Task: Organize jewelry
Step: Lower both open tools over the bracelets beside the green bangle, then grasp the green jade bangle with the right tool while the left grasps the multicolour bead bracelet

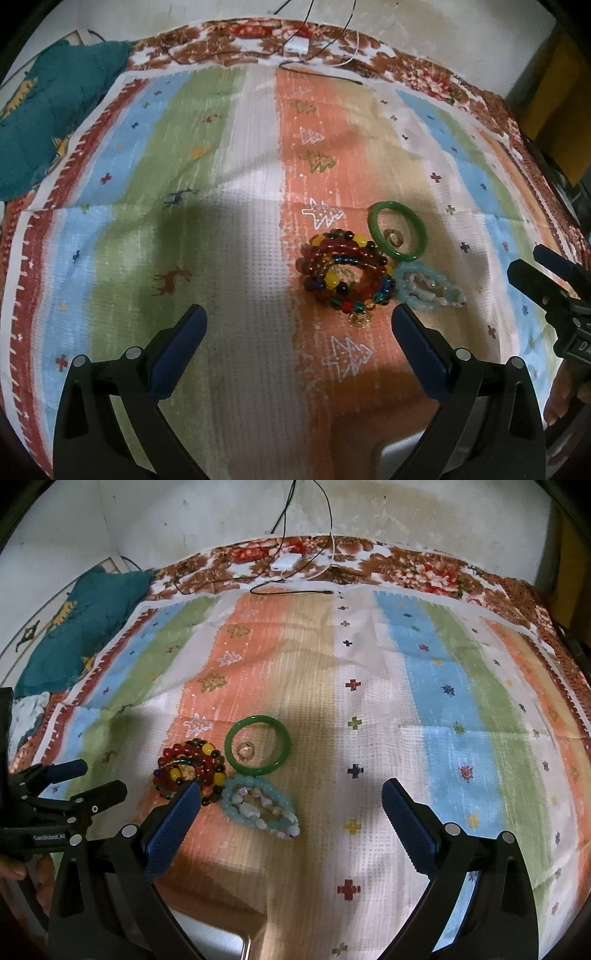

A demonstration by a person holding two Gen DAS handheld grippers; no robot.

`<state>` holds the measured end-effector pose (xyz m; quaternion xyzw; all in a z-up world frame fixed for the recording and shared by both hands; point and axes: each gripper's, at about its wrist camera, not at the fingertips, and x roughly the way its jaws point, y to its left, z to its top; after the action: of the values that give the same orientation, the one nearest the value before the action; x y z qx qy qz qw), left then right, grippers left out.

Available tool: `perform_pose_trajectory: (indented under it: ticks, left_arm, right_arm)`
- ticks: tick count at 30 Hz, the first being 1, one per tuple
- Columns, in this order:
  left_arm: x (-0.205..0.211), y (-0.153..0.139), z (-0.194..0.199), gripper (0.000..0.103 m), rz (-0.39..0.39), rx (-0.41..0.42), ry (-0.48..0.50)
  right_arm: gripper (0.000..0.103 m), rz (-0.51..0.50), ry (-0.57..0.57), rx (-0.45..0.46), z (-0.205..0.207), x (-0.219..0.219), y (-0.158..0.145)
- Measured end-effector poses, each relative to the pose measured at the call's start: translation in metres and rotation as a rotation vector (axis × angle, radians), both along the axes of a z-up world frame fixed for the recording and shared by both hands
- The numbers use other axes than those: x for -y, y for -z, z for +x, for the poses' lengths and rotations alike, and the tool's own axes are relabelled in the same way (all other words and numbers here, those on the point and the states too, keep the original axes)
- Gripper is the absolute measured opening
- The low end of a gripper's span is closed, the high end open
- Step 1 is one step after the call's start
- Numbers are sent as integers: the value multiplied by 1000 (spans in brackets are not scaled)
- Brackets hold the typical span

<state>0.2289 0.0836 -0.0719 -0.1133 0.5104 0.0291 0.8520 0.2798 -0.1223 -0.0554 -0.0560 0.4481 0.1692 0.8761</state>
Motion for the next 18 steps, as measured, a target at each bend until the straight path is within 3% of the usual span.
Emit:
perform_pose_trajectory:
  ticks: [12, 18]
  left_arm:
    - [-3, 19, 18, 89, -69, -68, 4]
    - [-5, 29, 26, 73, -114, -100, -3]
  right_arm:
    - [99, -2, 27, -76, 30, -5, 22]
    - [99, -25, 31, -97, 44, -12, 35]
